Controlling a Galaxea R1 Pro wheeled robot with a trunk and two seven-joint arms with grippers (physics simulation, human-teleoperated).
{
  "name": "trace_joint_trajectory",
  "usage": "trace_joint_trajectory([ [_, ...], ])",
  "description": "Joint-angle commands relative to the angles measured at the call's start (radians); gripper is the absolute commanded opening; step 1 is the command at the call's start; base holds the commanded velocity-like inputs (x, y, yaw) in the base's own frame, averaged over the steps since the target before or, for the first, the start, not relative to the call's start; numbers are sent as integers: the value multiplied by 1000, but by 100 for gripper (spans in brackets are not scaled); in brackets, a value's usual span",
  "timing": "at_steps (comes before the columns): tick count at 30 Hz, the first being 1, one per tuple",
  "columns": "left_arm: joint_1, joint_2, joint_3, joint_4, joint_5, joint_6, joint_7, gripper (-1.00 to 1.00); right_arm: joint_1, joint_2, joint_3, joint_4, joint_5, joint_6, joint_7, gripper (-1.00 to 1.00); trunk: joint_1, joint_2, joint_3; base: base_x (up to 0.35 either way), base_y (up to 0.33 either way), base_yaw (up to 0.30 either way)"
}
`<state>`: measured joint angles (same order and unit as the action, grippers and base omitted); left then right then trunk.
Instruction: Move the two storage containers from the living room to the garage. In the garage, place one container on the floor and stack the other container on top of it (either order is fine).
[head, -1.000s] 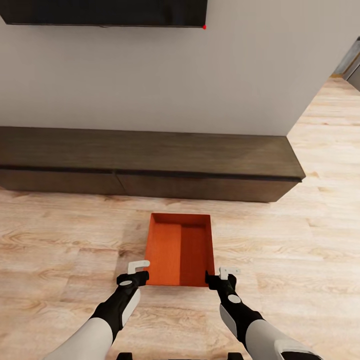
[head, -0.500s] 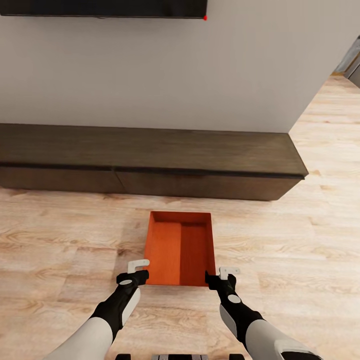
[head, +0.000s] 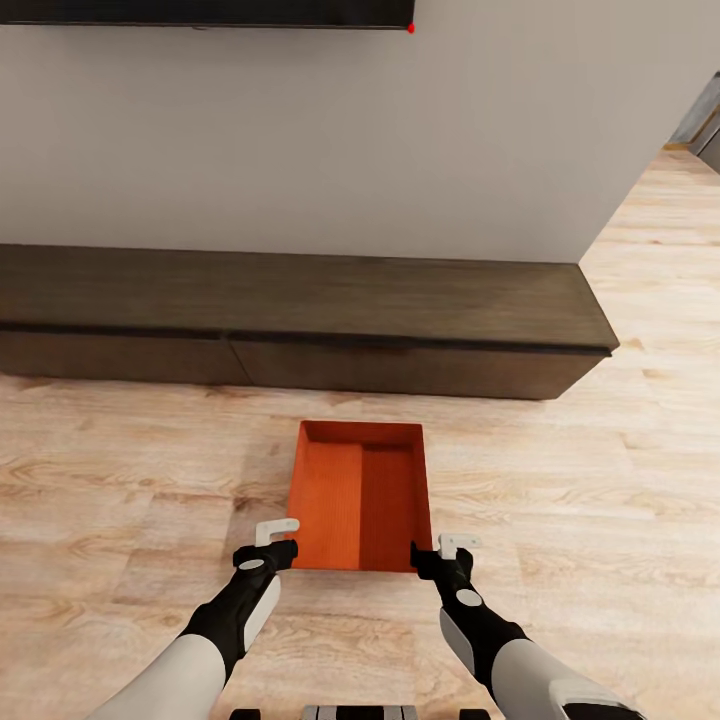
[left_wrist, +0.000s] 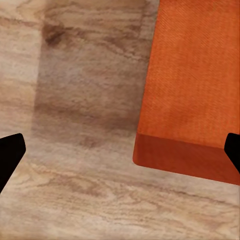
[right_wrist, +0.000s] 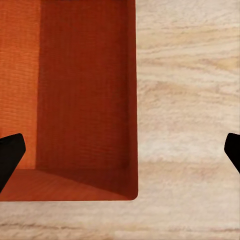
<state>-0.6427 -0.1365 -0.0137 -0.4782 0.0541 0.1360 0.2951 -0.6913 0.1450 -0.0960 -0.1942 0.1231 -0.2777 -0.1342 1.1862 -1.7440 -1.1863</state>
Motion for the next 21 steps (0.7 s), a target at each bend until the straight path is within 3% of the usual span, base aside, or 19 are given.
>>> trace_joint_trajectory([
  [1, 0, 0, -2, -2, 6, 5, 4, 100, -1, 1, -8, 1, 10, -3, -2, 100, 0, 0, -1, 0, 0, 0],
  [6, 1, 0, -2, 3, 6, 4, 1, 100, -1, 1, -8, 1, 10, -3, -2, 100, 0, 0, -1, 0, 0, 0],
  [8, 1, 1, -4, 14, 5, -6, -28, 100, -1, 2, -8, 1, 9, -3, -2, 100, 0, 0, -1, 0, 0, 0],
  [9, 1, 12, -4, 21, 2, -48, -143, 100, -1, 2, -8, 1, 9, -3, -2, 100, 0, 0, -1, 0, 0, 0],
  [12, 0, 31, -3, 22, 1, -72, -219, 100, -1, 2, -8, 1, 9, -3, -2, 100, 0, 0, -1, 0, 0, 0],
  [21, 1, 44, -2, 24, 2, -98, -247, 100, -1, 4, -9, 1, 8, -3, -2, 100, 0, 0, -1, 0, 0, 0],
])
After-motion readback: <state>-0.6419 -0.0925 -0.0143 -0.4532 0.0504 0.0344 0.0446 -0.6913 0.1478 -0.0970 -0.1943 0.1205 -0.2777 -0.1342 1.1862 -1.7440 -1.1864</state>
